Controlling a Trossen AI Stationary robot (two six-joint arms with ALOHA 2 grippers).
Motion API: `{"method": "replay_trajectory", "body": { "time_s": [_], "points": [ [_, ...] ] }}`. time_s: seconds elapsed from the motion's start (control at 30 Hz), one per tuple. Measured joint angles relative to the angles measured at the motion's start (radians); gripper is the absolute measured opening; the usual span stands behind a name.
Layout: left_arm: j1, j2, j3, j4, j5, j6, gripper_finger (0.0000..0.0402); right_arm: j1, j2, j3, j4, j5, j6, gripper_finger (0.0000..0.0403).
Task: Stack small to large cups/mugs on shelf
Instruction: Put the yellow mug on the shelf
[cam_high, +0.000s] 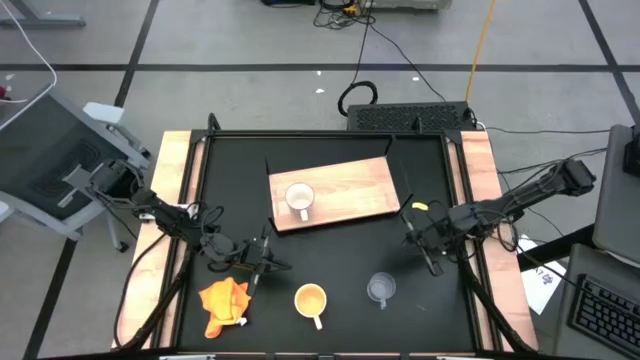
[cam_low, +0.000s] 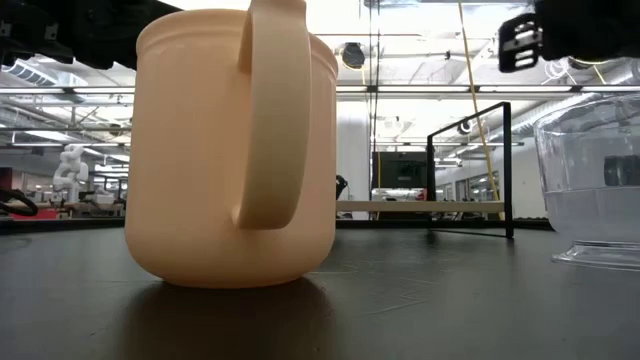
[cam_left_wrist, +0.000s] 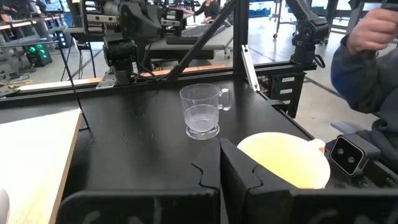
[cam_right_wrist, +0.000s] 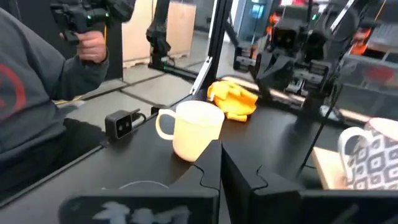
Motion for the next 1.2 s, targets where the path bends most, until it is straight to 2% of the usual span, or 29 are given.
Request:
{"method": "replay_trajectory", "body": {
  "time_s": [0.2,0.43,0.53,0.73,1.03,1.2],
  "points": [
    [0.002,0.000,0.000,-0.005,0.000,0.001,0.0006,0.000,0.203,0.177,-0.002,0.000,0.072,0.0000],
    [0.002,0.000,0.000,-0.005,0.000,-0.005,0.0007,0.000,0.403,0.376,-0.093,-0.007,0.097,0.0000],
    [0.002,0.000,0.000,-0.005,0.000,-0.002,0.0007,0.000,0.472,0.427,-0.086,-0.013,0.098,0.0000],
    [0.002,0.000,0.000,-0.005,0.000,0.002,0.0008,0.000,0.606,0.520,-0.070,-0.153,0.125,0.0000],
    [0.002,0.000,0.000,-0.015,0.000,-0.005,0.0008,-0.003,0.775,0.671,-0.153,-0.172,0.155,0.0000],
    [0.002,0.000,0.000,-0.017,0.000,-0.008,0.0008,-0.002,0.837,0.723,-0.162,-0.217,0.154,0.0000]
  ]
}}
